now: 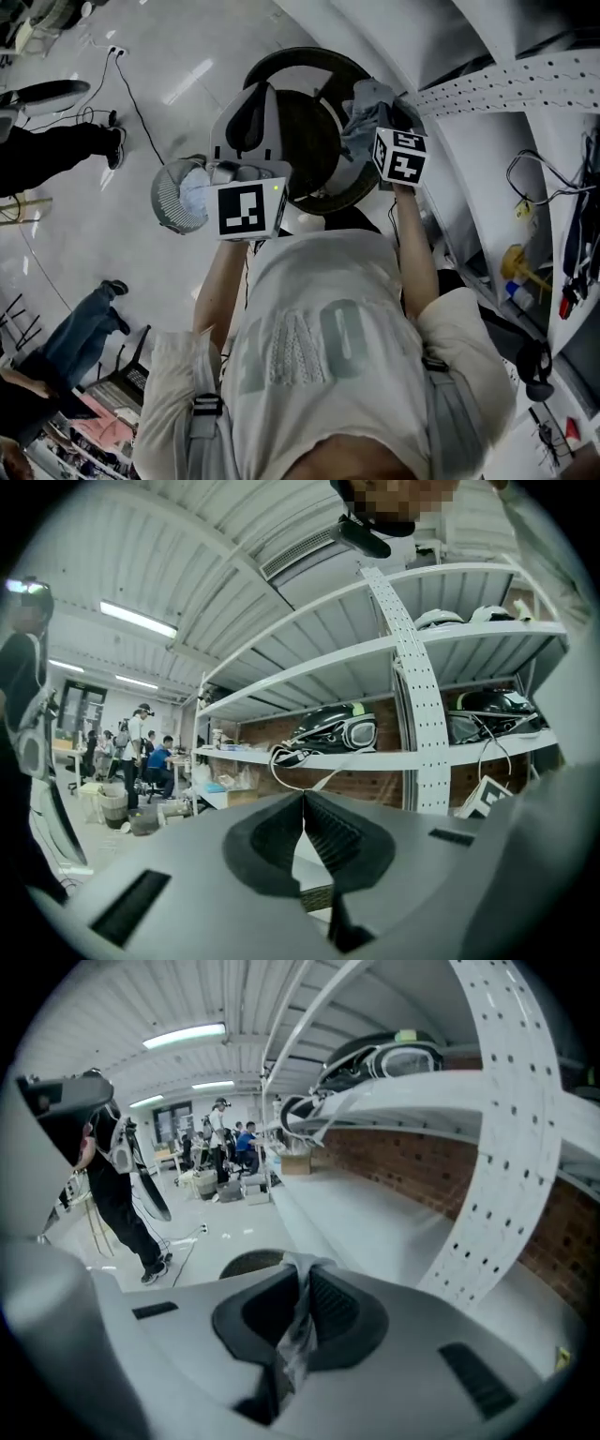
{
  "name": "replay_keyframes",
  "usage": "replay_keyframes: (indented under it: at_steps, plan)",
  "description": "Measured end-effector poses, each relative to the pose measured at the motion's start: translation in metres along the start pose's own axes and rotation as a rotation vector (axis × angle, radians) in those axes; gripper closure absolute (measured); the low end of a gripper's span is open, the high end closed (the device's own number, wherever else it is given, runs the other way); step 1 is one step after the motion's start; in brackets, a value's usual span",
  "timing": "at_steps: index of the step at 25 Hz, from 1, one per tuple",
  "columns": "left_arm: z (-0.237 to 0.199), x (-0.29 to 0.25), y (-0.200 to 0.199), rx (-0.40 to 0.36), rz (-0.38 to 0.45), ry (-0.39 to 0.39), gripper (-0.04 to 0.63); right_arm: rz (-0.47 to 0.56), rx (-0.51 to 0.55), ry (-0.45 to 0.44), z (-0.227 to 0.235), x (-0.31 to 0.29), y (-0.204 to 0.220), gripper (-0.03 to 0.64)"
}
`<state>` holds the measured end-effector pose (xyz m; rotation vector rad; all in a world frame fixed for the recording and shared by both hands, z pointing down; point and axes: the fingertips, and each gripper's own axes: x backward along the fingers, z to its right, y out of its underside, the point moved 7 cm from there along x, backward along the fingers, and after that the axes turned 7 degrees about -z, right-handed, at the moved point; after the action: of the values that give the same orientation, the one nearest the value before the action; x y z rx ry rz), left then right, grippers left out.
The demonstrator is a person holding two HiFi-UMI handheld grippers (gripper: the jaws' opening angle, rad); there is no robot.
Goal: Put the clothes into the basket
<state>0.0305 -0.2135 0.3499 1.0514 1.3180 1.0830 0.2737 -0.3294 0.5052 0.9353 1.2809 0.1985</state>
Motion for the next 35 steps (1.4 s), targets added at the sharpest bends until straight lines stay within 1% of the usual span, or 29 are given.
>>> replay_keyframes:
  at_steps: [4,7,11,14,17,20,22,25,28,30,31,35]
  plan:
    - [-0.036,0.039,-0.009,0.003,0.05,-0.094,0.578,0.122,0.034,-0.056,-0.04,0.019,-0.047,0.586]
    - [-0.064,0.069,-0.018,0.002,0.095,-0.182,0.577,0.208,0.075,-0.13,-0.084,0.031,-0.083,0.586]
    - [-0.101,0.113,-0.028,0.01,0.152,-0.311,0.577,0.329,0.161,-0.266,-0.163,0.052,-0.125,0.586]
    - [-0.127,0.15,-0.03,0.026,0.171,-0.386,0.578,0.398,0.229,-0.381,-0.229,0.075,-0.144,0.586]
    - [-0.156,0.192,-0.029,0.031,0.187,-0.479,0.577,0.445,0.294,-0.516,-0.3,0.096,-0.155,0.586]
    - [-0.186,0.238,-0.024,0.042,0.203,-0.597,0.577,0.46,0.353,-0.646,-0.372,0.109,-0.158,0.586]
    - [-0.203,0.269,-0.016,0.053,0.193,-0.683,0.578,0.455,0.391,-0.733,-0.417,0.116,-0.154,0.586]
    - [-0.223,0.315,-0.005,0.062,0.192,-0.804,0.577,0.44,0.454,-0.854,-0.48,0.126,-0.143,0.586]
    - [-0.241,0.364,0.008,0.075,0.183,-0.925,0.577,0.415,0.526,-0.954,-0.54,0.136,-0.127,0.586]
    - [-0.252,0.397,0.02,0.091,0.172,-1.001,0.578,0.386,0.566,-1.007,-0.576,0.14,-0.112,0.586]
    - [-0.258,0.411,0.026,0.099,0.169,-1.026,0.577,0.369,0.578,-1.024,-0.592,0.142,-0.105,0.586]
    - [-0.278,0.456,0.051,0.128,0.154,-1.096,0.577,0.299,0.618,-1.062,-0.643,0.143,-0.073,0.586]
